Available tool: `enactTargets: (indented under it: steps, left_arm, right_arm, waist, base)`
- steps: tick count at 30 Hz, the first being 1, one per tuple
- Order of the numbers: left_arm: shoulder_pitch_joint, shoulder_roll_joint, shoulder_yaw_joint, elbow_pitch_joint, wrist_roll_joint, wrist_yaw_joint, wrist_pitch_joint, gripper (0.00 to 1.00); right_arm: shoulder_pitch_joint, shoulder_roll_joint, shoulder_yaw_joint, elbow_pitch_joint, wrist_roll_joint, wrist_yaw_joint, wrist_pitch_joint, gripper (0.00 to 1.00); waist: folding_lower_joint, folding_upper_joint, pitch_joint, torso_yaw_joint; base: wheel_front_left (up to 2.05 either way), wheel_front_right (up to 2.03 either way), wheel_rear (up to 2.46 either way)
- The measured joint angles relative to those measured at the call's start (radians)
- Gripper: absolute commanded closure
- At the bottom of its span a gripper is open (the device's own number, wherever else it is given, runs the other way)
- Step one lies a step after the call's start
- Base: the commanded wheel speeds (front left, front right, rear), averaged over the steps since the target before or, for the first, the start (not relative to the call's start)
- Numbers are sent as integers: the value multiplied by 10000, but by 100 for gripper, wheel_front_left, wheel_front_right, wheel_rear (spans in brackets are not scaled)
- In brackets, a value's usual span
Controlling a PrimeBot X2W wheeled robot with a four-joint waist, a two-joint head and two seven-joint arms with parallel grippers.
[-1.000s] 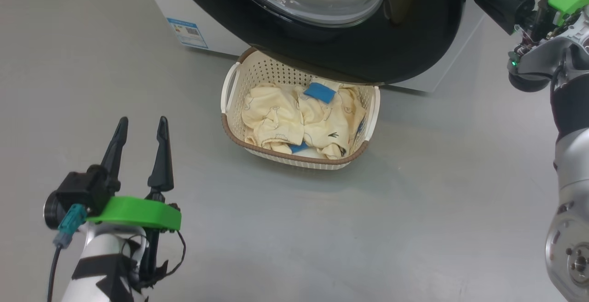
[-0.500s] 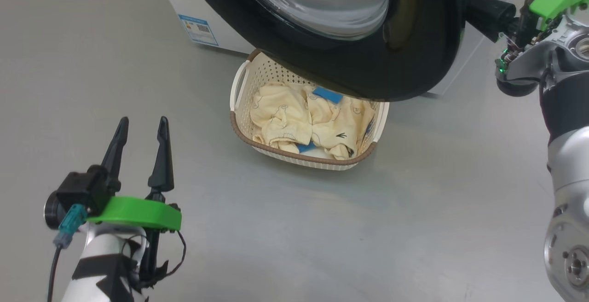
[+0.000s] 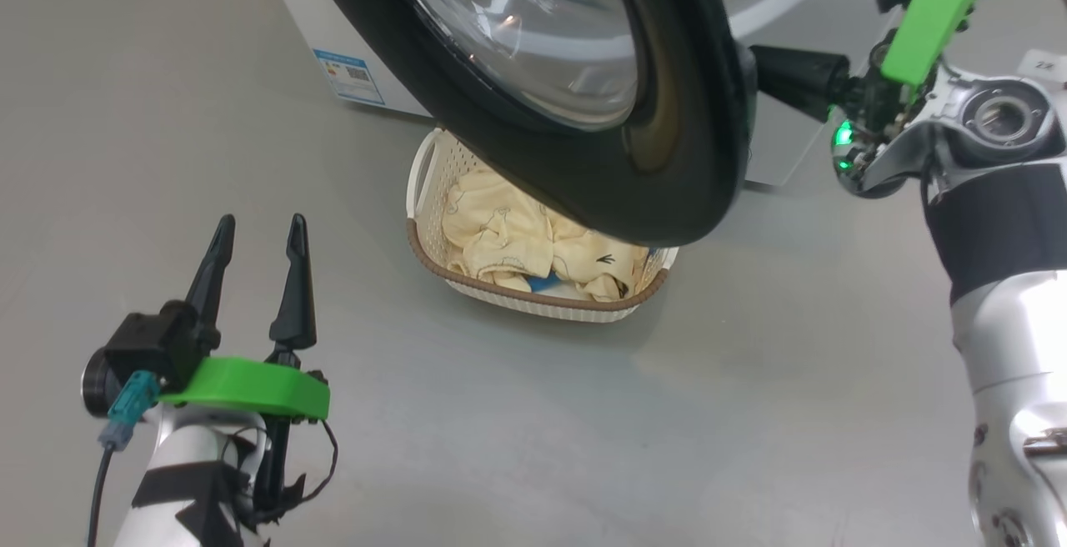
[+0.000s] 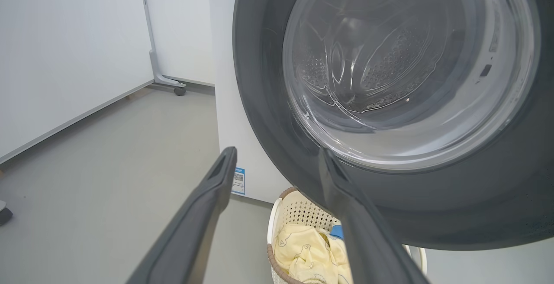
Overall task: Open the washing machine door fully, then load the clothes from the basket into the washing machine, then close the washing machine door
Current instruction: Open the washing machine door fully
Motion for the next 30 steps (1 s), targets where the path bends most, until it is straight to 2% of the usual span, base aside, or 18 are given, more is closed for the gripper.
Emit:
enactTargets:
  steps: [11, 22, 30]
  left_arm:
    - [50, 8, -128, 38, 0, 0, 0, 0]
    - [49, 10, -301, 40, -2, 0, 0, 0]
    - [49, 8, -320, 35, -2, 0, 0, 0]
  right_arm:
    - [836, 8, 2096, -539, 1306, 0, -466, 100]
    - [1029, 8, 4696, -771, 3239, 0, -1778, 100]
    - [1005, 12, 5806, -761, 4002, 0, -2452, 100]
  waist:
    - [0, 0, -151, -14]
    - [0, 0, -217, 33]
    - [0, 0, -202, -2]
  base:
    - [0, 0, 0]
    - [0, 0, 0]
    - [0, 0, 0]
